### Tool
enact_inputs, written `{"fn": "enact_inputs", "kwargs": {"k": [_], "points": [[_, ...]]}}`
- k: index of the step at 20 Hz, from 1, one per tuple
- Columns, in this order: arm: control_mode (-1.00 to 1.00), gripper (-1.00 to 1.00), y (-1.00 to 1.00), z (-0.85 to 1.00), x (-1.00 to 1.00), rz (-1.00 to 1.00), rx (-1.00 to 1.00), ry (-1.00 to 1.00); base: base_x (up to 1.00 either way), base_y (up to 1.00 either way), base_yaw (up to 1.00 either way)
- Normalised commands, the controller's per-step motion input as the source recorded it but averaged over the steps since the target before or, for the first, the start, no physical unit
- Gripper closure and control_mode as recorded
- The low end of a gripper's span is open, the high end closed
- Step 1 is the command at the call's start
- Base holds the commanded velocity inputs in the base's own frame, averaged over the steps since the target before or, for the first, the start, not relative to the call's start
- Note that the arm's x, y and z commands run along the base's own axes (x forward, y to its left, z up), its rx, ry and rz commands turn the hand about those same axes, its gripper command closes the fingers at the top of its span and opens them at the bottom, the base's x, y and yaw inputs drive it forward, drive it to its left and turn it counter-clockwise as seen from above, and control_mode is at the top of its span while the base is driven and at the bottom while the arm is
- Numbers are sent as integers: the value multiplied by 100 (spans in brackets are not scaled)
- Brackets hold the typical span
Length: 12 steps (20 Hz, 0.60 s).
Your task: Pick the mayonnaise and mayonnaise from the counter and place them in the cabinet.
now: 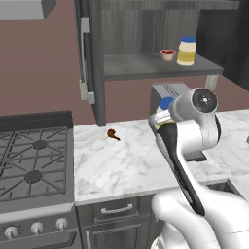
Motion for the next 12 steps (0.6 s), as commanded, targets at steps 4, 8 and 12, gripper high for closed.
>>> {"fn": "enact_inputs", "kwargs": {"k": [4, 8, 12], "points": [[-100, 100, -14, 55, -8, 11, 0, -4, 0, 0, 0], [-100, 100, -8, 45, 0, 14, 0, -3, 0, 0, 0], [-100, 100, 0, 40, -9, 11, -2, -3, 0, 0, 0]]}}
